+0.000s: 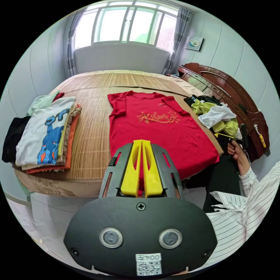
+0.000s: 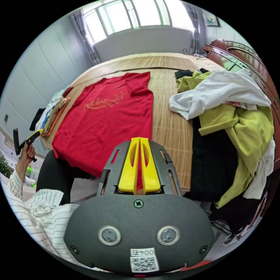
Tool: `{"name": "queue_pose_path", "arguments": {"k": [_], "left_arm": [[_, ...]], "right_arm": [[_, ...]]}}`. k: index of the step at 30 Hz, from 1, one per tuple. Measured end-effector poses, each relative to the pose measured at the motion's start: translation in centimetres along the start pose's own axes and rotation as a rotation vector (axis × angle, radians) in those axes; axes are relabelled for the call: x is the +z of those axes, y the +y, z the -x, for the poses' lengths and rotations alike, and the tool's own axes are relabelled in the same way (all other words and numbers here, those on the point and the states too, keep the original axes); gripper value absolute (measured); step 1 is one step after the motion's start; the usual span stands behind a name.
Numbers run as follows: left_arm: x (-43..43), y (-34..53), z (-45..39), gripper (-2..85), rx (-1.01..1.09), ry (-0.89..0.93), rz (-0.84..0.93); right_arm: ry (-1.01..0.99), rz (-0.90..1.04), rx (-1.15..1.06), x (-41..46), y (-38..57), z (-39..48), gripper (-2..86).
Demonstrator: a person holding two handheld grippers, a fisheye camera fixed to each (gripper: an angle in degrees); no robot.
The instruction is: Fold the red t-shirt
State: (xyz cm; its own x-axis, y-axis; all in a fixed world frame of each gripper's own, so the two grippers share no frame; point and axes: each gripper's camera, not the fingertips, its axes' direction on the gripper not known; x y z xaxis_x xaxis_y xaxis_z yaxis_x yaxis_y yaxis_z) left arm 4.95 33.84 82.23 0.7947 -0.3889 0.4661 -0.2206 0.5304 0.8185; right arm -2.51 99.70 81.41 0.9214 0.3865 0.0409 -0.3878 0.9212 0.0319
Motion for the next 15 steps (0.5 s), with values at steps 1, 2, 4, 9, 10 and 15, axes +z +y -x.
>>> {"name": "queue_pose_path", "arguments": {"k": [1, 2, 4, 9, 10, 15], "left_arm": [[0.5, 1.2, 0.4, 0.2, -0.011, -0.003, 0.03], [0.9, 1.6, 0.3, 0.2, 0.0, -0.011, 0.045], [2.9, 2.6, -0.6, 0.1, 0.057, -0.078, 0.098], [6.9, 3.3, -0.6, 0.1, 0.059, -0.046, 0.204], [7.4, 3.4, -0.8, 0.1, 0.078, -0.038, 0.228], [6.9, 4.7, 0.6, 0.1, 0.036, 0.066, 0.164]], "right_arm": [[0.022, 0.047, -0.025, 0.0, 0.6, 1.6, -0.5], [0.057, 0.074, -0.055, 0.0, 1.0, 3.2, -0.3], [0.142, 0.13, -0.106, 1.0, 1.0, 5.5, 0.2], [0.287, 0.288, -0.174, 5.9, -0.2, 8.5, 3.5], [0.301, 0.293, -0.192, 6.5, -0.4, 9.0, 3.8], [0.34, 0.283, -0.21, 7.2, -1.1, 10.0, 2.7]]}}
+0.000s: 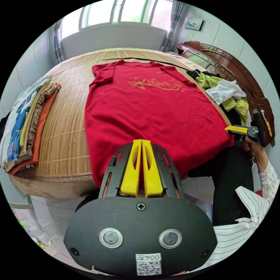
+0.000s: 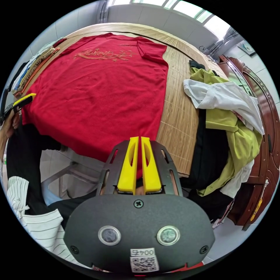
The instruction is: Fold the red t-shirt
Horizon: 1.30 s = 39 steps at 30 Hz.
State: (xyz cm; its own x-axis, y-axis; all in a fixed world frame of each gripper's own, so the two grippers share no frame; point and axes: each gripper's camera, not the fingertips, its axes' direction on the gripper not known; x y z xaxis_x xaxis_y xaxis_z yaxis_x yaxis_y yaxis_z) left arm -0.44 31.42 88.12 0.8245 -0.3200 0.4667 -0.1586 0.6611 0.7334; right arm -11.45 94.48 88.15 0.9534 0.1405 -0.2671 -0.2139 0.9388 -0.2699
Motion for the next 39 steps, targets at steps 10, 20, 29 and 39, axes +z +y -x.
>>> {"name": "queue_pose_path", "arguments": {"k": [10, 20, 29, 39], "left_arm": [[-5.1, 3.0, 3.3, 0.3, -0.108, 0.122, -0.115], [-14.6, 16.2, 12.9, 7.0, -0.339, 0.238, -0.234], [-11.5, 20.6, 14.8, 14.8, -0.377, 0.277, -0.111], [-9.1, 15.9, 13.0, 15.2, -0.126, 0.104, 0.018]], "right_arm": [[-0.171, -0.082, 0.143, -1.6, -0.3, -6.0, 0.5], [-0.458, -0.158, 0.458, -4.3, 8.5, -15.0, 8.8], [-0.615, 0.045, 0.514, 0.7, 6.6, -18.7, 13.5], [-0.611, 0.145, 0.449, 2.5, 4.2, -21.5, 13.9]]}}
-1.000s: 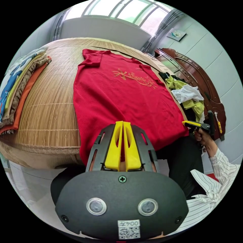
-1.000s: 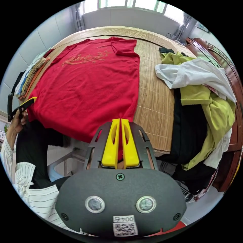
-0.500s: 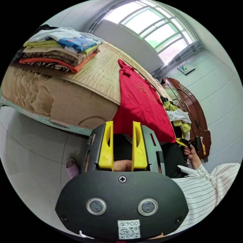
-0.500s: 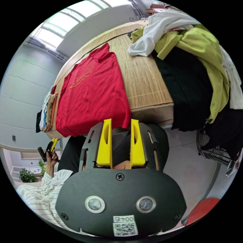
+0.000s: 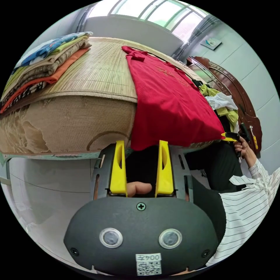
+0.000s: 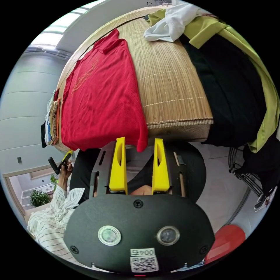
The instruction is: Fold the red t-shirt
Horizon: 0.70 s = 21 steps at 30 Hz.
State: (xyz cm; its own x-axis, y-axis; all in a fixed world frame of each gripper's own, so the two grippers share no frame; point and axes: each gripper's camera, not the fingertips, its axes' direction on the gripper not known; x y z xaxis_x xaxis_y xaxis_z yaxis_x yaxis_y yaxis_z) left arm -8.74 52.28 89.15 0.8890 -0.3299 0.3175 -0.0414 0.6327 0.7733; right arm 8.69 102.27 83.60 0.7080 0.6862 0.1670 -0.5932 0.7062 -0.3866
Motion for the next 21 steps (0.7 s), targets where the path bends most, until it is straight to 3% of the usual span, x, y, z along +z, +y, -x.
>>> {"name": "queue_pose_path", "arguments": {"k": [5, 15, 21], "left_arm": [[0.4, -1.5, 0.3, 14.2, 0.032, -0.009, 0.043], [-1.4, -2.2, 3.3, 11.7, 0.017, 0.086, 0.049], [-3.0, -2.4, 5.1, 4.4, -0.047, 0.194, 0.026]], "right_arm": [[0.075, 0.055, -0.045, -0.4, -1.3, -0.5, 13.8], [0.021, 0.114, -0.131, -1.8, -2.5, -3.1, 13.6], [-0.034, 0.097, -0.143, -2.9, -1.9, -4.6, 6.3]]}}
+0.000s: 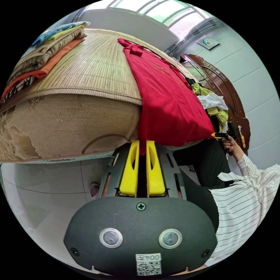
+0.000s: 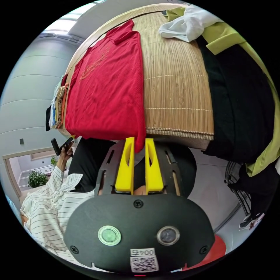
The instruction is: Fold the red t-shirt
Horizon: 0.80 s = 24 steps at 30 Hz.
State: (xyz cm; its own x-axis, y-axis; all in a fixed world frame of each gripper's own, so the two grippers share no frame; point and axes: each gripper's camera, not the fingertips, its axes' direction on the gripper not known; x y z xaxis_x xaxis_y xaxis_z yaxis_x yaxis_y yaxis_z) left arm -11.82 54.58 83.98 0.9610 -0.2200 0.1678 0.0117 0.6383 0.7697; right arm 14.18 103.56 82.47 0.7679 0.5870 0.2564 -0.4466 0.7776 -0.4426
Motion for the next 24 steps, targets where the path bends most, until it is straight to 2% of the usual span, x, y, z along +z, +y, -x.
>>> {"name": "queue_pose_path", "arguments": {"k": [5, 9, 15, 19, 24], "left_arm": [[-1.8, -0.5, 0.8, 2.3, -0.023, 0.102, -0.003], [-4.4, -0.7, 1.6, 1.7, -0.032, 0.224, 0.0], [-11.1, -0.3, 3.7, 1.3, -0.111, 0.443, -0.179], [-14.9, 0.2, 4.5, 1.3, -0.144, 0.494, -0.269], [-17.7, 1.4, 4.4, 1.3, -0.159, 0.519, -0.285]], "right_arm": [[-0.132, -0.065, 0.029, -1.4, 1.4, -1.7, 4.0], [-0.14, -0.123, 0.032, -2.6, 3.2, -2.3, 1.4], [-0.228, -0.226, -0.029, -6.6, 7.2, -2.5, -0.3], [-0.267, -0.277, -0.077, -9.2, 10.3, -2.2, -0.5], [-0.315, -0.322, -0.101, -11.2, 14.6, -2.4, -0.5]]}}
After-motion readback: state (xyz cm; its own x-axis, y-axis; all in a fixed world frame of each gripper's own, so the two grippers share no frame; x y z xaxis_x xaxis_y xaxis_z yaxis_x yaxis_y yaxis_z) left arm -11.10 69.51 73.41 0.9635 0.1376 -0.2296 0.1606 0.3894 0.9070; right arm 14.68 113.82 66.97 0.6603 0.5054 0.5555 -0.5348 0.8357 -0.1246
